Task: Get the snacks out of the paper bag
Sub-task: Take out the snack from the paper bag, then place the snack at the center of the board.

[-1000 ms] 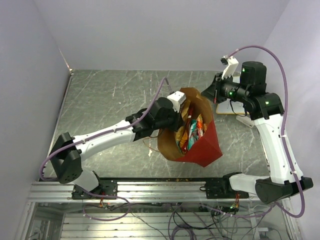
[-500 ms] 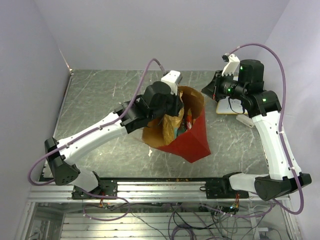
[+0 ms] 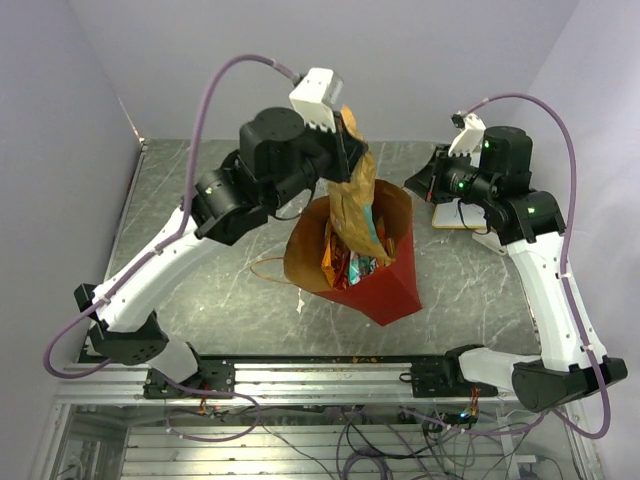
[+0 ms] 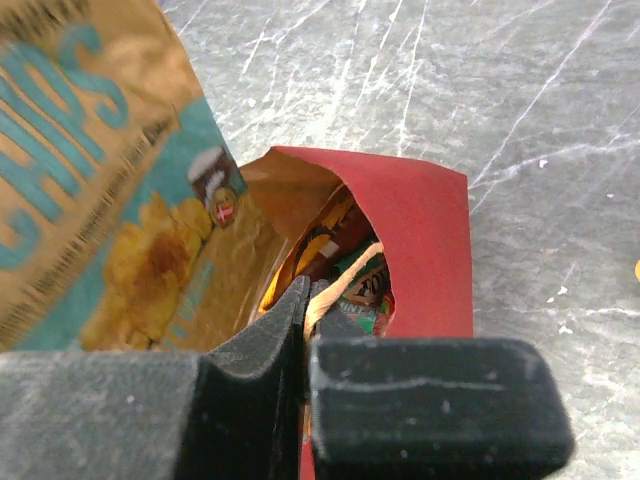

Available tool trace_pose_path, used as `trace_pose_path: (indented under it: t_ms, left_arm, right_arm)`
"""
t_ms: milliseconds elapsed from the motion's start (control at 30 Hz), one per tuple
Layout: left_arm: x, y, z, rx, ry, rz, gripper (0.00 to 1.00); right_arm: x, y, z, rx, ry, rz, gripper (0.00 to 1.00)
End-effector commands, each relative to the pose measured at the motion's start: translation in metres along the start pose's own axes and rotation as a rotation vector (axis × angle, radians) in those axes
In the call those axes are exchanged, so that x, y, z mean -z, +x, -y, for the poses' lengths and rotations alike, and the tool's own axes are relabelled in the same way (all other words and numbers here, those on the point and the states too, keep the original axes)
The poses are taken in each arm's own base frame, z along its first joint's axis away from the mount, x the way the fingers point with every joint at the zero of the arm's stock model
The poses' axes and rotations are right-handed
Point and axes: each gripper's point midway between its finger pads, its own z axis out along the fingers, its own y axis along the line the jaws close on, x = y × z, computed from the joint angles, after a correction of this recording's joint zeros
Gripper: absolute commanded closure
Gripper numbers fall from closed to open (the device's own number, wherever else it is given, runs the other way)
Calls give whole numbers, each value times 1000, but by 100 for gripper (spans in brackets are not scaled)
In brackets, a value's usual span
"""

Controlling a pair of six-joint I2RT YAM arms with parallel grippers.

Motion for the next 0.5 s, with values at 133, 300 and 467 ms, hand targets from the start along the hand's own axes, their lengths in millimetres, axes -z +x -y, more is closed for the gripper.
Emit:
trace_pose_path:
  t_ms: [133, 300, 467]
  left_arm:
    - [13, -98, -41, 77, -62, 184, 93]
    - [19, -143, -63, 109, -46, 301, 93]
    - [24, -170, -99, 145, -117, 376, 93]
  right_arm:
    - [14, -10, -2, 10, 20, 77, 100]
    - [14, -1, 0, 1, 24, 65, 100]
    - [14, 2, -1, -3, 18, 59, 100]
